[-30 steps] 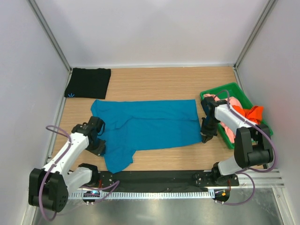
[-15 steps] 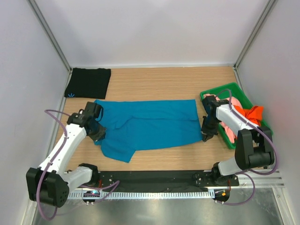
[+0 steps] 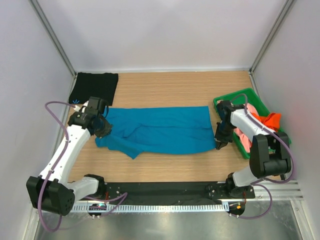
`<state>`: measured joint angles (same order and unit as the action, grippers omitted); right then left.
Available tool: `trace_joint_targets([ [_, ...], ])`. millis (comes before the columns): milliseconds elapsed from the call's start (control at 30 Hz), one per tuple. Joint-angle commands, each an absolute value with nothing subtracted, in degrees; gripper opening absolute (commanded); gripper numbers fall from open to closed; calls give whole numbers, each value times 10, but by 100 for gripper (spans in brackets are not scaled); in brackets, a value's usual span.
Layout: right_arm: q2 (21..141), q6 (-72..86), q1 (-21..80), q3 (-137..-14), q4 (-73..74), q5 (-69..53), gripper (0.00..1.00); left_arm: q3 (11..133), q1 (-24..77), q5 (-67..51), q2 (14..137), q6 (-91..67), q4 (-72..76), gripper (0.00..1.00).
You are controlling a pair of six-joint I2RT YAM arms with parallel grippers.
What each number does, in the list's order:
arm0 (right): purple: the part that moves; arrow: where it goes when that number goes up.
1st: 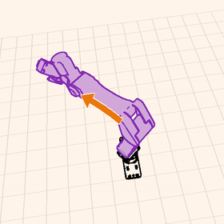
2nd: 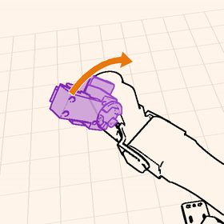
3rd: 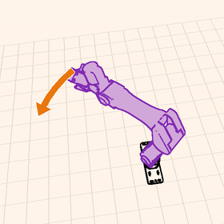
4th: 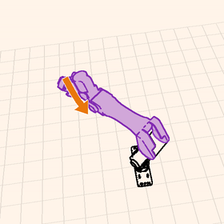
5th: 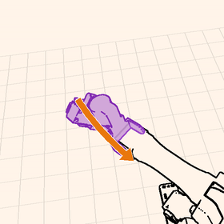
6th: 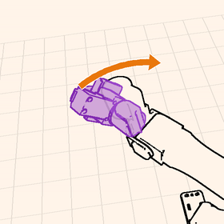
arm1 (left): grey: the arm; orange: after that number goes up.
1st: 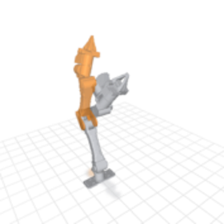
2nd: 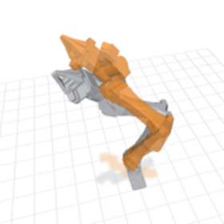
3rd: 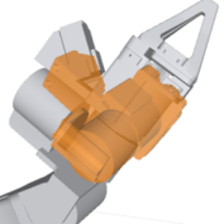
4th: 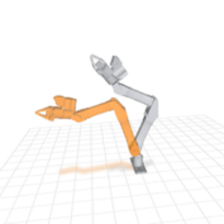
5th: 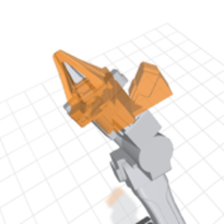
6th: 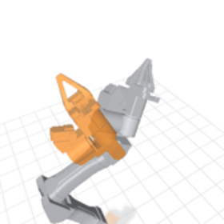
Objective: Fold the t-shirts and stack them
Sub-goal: Fold the tshirt
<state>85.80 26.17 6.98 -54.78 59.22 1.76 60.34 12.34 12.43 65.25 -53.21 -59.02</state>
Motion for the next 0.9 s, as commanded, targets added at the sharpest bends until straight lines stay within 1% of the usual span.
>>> trace_joint_targets([
  [0,862,244,67,-578,599,-17,1,645,121,137,664,-493,-558,0],
  [100,870,228,68,-598,597,-86,1,671,121,155,676,-479,-564,0],
  [200,882,216,68,-619,599,-115,2,693,121,177,679,-462,-564,0],
  [500,934,211,66,-667,606,-98,2,722,120,140,726,-432,-519,0],
  [867,986,195,28,-719,612,-106,2,758,119,128,797,-403,-501,0],
])
